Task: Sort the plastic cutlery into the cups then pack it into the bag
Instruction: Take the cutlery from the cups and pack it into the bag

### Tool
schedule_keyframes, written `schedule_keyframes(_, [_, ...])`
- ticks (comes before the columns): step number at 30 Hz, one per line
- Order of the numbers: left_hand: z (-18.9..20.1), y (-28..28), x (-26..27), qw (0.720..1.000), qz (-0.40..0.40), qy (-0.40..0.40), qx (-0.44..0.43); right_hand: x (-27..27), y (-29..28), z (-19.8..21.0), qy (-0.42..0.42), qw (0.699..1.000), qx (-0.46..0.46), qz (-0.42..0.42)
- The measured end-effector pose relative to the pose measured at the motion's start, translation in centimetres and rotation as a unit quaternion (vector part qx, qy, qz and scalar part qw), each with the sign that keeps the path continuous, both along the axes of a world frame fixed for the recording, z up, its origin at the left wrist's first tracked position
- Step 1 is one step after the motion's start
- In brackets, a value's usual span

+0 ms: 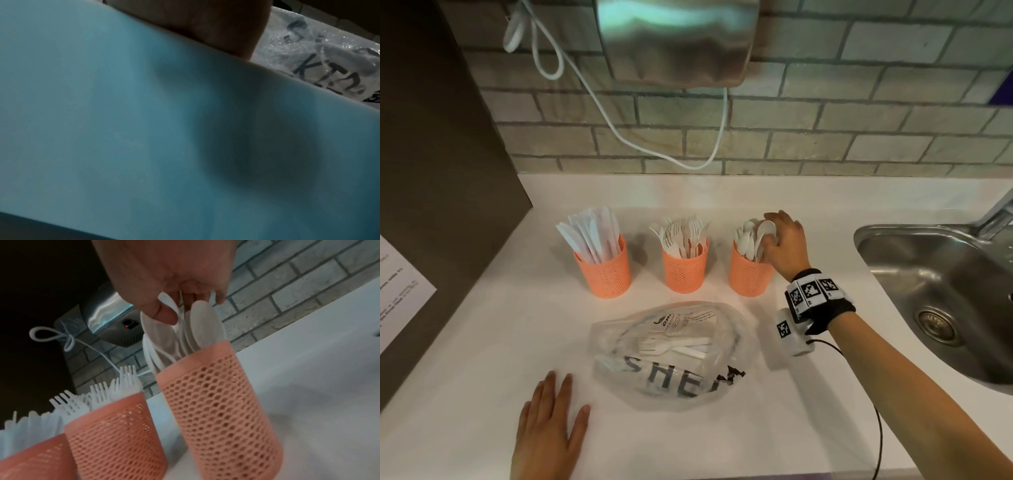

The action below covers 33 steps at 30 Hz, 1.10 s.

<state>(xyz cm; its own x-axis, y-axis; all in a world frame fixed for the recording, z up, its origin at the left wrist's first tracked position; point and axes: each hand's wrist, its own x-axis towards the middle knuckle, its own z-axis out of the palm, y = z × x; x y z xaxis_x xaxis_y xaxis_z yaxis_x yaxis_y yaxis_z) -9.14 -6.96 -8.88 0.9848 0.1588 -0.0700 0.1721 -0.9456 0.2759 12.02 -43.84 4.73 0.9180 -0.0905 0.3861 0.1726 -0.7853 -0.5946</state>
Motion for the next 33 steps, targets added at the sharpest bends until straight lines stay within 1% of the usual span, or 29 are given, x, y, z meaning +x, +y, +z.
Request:
schedule_keyframes(1, [0.0,0.0,0.0,1.0,0.001,-0.001,0.0,0.1,-0.2,-0.1,0.007,1.0,-0.015,-0.007])
schedule_keyframes(3, [0.0,0.0,0.1,1.0,0.003,-0.004,0.003,-0.1,-0.1,0.2,0.007,1.0,0.01,-0.005])
schedule_keyframes(5, [0.0,0.1,0.1,1.0,0.003,-0.003,0.006,-0.8,0.2,0.7,-0.022,0.998,0.046,0.026])
schedule_keyframes(6, [-0.1,0.1,0.1,1.0,0.003,-0.005,0.007,-1.1,0.4,0.9,-0.04,0.997,0.039,0.049])
schedule_keyframes(7, [-0.1,0.1,0.1,1.0,0.003,-0.006,0.007,-1.3,0.6,1.1,-0.054,0.996,0.009,0.075])
schedule_keyframes(9, [-0.1,0.1,0.1,1.0,0.003,-0.01,0.008,-1.1,0.8,0.9,-0.057,0.986,-0.102,0.115])
schedule_keyframes(12, [-0.2,0.2,0.2,1.0,0.0,-0.019,0.012,-0.5,0.9,0.0,-0.014,0.954,-0.265,0.14])
schedule_keyframes(14, [-0.4,0.2,0.2,1.0,0.001,-0.025,0.018,-0.1,0.9,-0.4,-0.02,0.934,-0.327,0.144])
schedule_keyframes(15, [-0.5,0.3,0.2,0.999,0.0,-0.026,0.02,0.2,0.6,-0.4,-0.029,0.931,-0.337,0.138])
schedule_keyframes(16, [-0.5,0.3,0.2,0.999,0.0,-0.026,0.021,0.4,0.4,-0.1,-0.028,0.934,-0.333,0.127])
schedule_keyframes(19, [-0.4,0.3,0.1,0.999,0.001,-0.03,0.026,0.3,0.5,0.4,-0.006,0.956,-0.28,0.083])
schedule_keyframes(20, [-0.4,0.3,0.1,0.999,0.001,-0.034,0.028,0.2,0.7,0.2,0.004,0.96,-0.268,0.081])
schedule_keyframes(23, [-0.2,0.3,0.1,0.999,-0.001,-0.044,0.026,0.1,0.8,-0.3,0.009,0.953,-0.285,0.106])
schedule_keyframes(27, [0.0,0.2,0.3,0.999,-0.005,-0.034,0.024,0.9,-0.2,0.4,0.05,0.953,-0.293,0.05])
schedule_keyframes(30, [-0.3,0.4,0.2,0.999,-0.002,-0.029,0.029,1.1,0.9,0.2,0.06,0.94,-0.32,0.103])
schedule_keyframes(31, [-0.3,0.4,0.2,0.999,-0.002,-0.028,0.024,1.2,1.2,0.2,0.078,0.938,-0.322,0.106])
schedule_keyframes(33, [-0.4,0.4,0.2,0.999,-0.001,-0.027,0.026,1.6,1.3,0.3,0.135,0.943,-0.299,0.064])
